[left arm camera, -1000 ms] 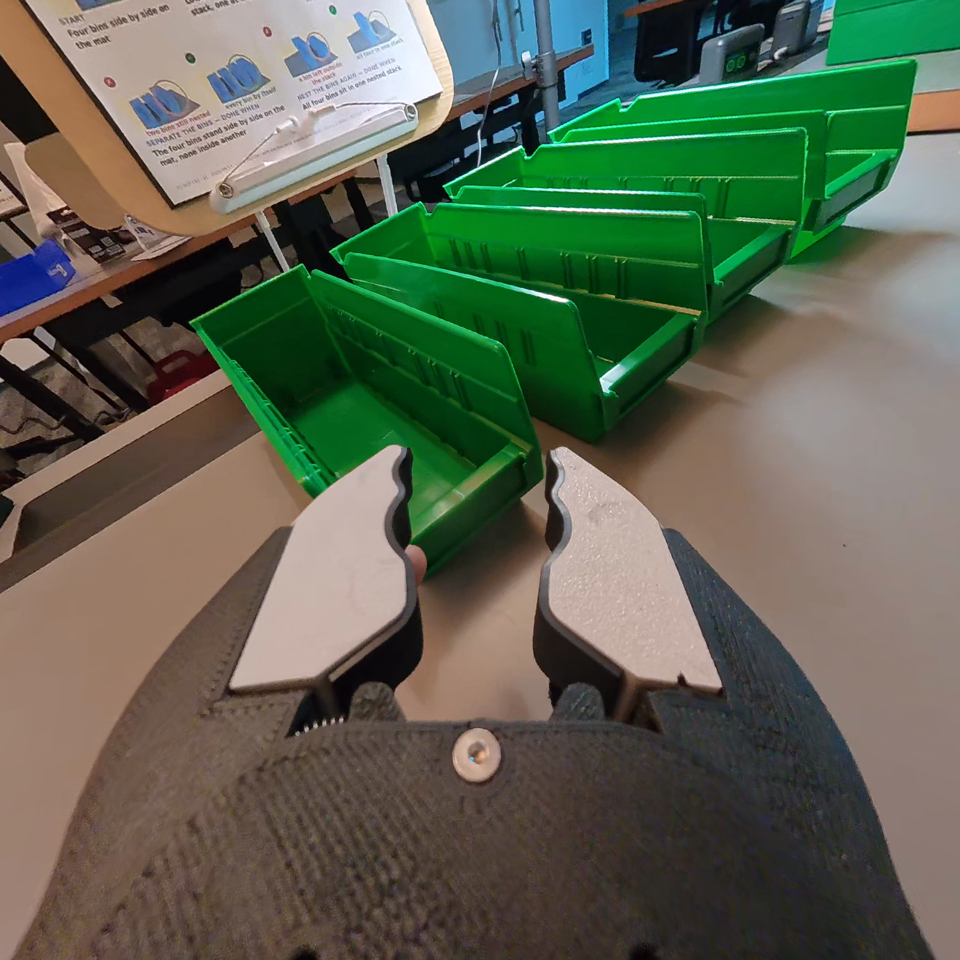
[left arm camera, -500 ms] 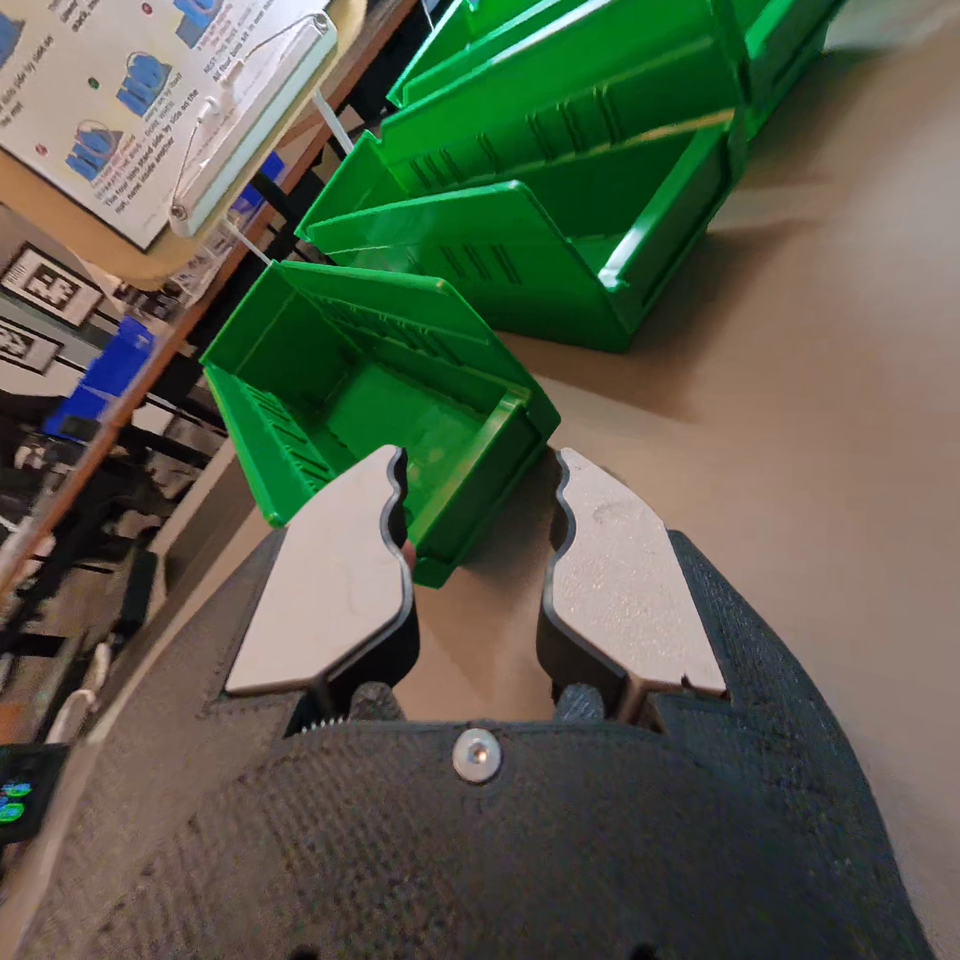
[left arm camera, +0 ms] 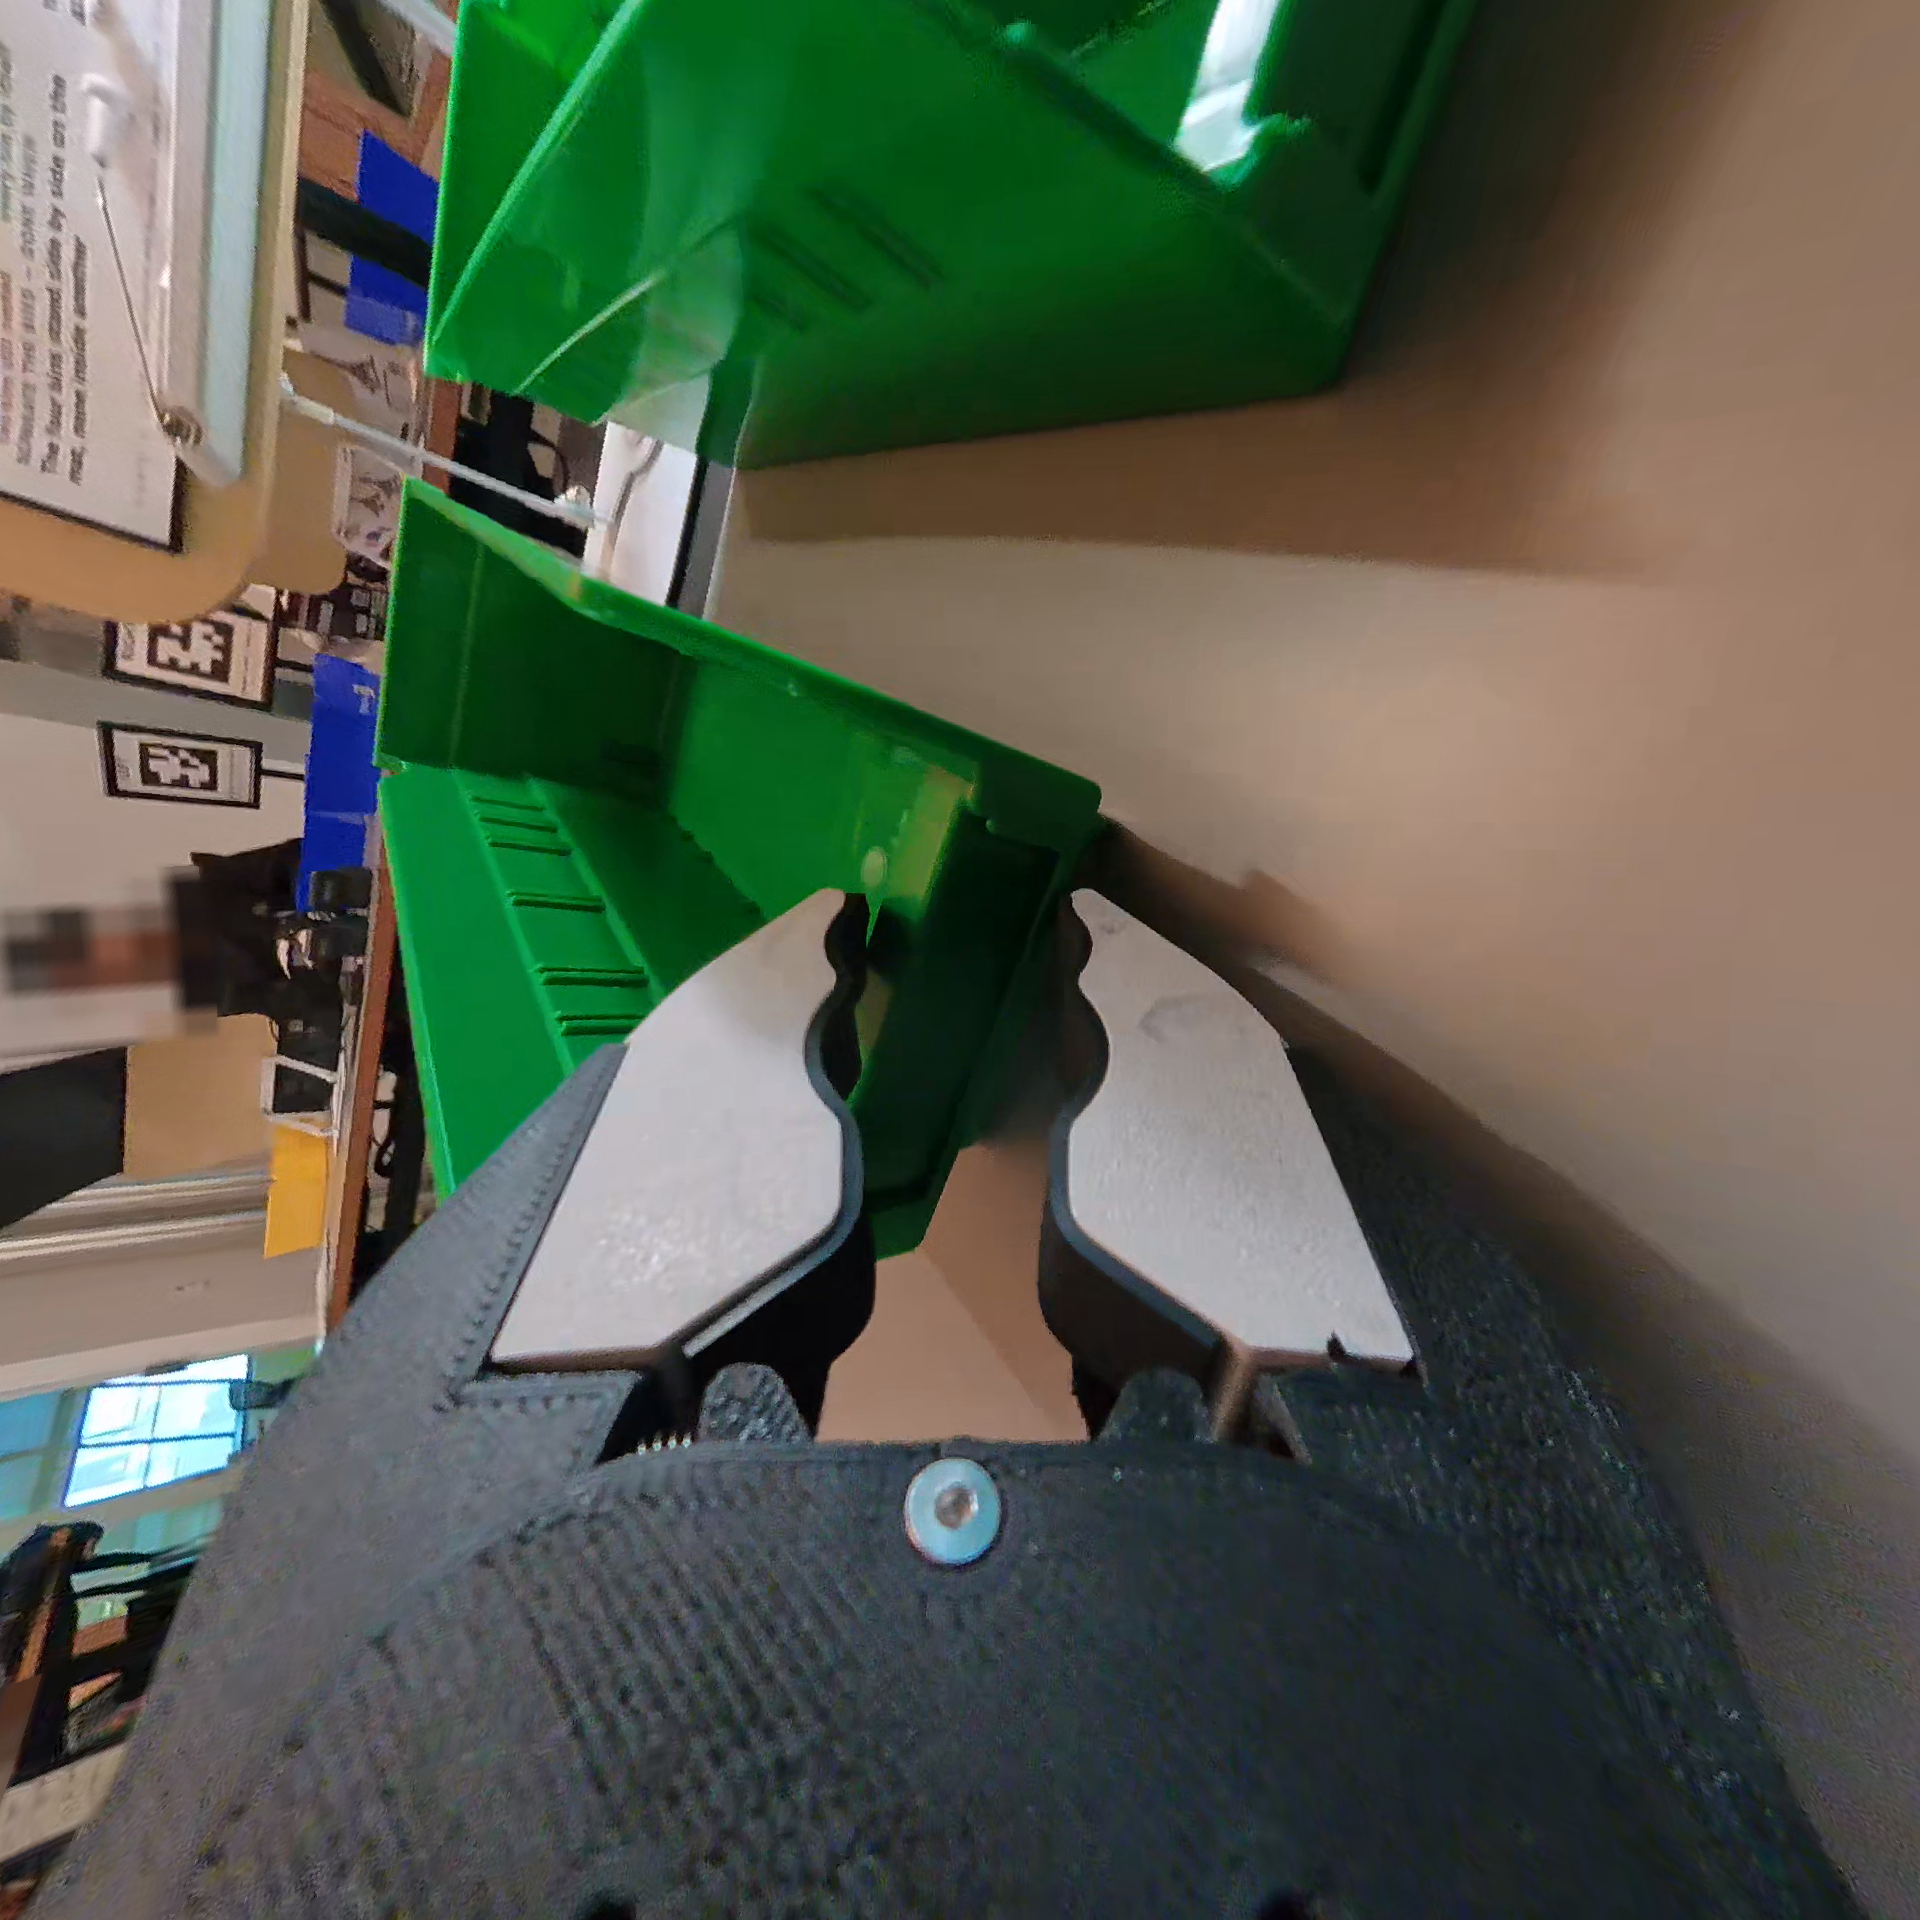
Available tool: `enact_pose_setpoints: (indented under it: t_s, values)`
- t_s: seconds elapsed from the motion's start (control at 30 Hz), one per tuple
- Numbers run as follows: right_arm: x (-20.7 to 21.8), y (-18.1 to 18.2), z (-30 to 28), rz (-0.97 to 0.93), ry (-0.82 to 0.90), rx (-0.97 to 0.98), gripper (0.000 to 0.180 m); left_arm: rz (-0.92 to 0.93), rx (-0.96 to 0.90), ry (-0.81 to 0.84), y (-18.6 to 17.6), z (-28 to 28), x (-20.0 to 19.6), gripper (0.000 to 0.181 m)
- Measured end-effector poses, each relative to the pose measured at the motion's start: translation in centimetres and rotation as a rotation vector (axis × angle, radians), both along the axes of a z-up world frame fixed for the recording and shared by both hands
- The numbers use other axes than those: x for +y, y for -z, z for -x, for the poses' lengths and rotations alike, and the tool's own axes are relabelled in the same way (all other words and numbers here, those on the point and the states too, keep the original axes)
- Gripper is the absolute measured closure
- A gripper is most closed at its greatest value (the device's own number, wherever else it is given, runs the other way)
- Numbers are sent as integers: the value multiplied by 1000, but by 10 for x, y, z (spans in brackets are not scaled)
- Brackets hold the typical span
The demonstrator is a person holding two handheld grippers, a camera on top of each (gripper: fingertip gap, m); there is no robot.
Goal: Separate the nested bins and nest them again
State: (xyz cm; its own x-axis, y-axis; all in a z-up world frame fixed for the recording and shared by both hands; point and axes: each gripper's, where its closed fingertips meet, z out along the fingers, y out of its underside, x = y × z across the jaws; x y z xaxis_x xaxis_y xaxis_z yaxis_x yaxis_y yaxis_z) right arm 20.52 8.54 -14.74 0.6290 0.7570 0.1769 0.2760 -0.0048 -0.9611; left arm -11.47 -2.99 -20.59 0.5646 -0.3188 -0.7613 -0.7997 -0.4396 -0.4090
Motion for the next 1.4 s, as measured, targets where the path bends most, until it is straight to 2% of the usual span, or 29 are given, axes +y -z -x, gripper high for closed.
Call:
enact_pose_setpoints:
  t_s: [0.13, 0.43, 0.63, 0.77, 0.93, 1.07, 1.13, 1.27, 1.4]
  values:
    - [-1, -1, 0, -7, -5, 6, 121, -14, -48, -33, -4, 12, -4, 146]
    - [-5, -1, 3, -33, -21, -15, 122, -38, 12, -27, 0, 22, -10, 145]
    - [-15, -1, 10, -89, -77, -52, 123, -107, -173, 39, -23, -8, -19, 138]
    - [-32, 14, 39, -245, -223, -266, 123, -131, -258, 80, -33, -27, -26, 138]
    - [-31, 28, 85, -477, -339, -621, 124, -127, -234, 69, -29, -23, -27, 137]
    - [-7, 50, 110, -503, -378, -916, 116, -131, -211, 43, -28, -11, -30, 137]
    - [5, 64, 113, -482, -399, -1034, 120, -133, -209, 34, -29, -7, -32, 137]
    - [19, 65, 115, -494, -382, -1096, 148, -162, -217, 21, -37, 2, -34, 137]
    - [10, 58, 112, -493, -373, -1024, 148, -224, -264, -3, -54, 13, -37, 137]
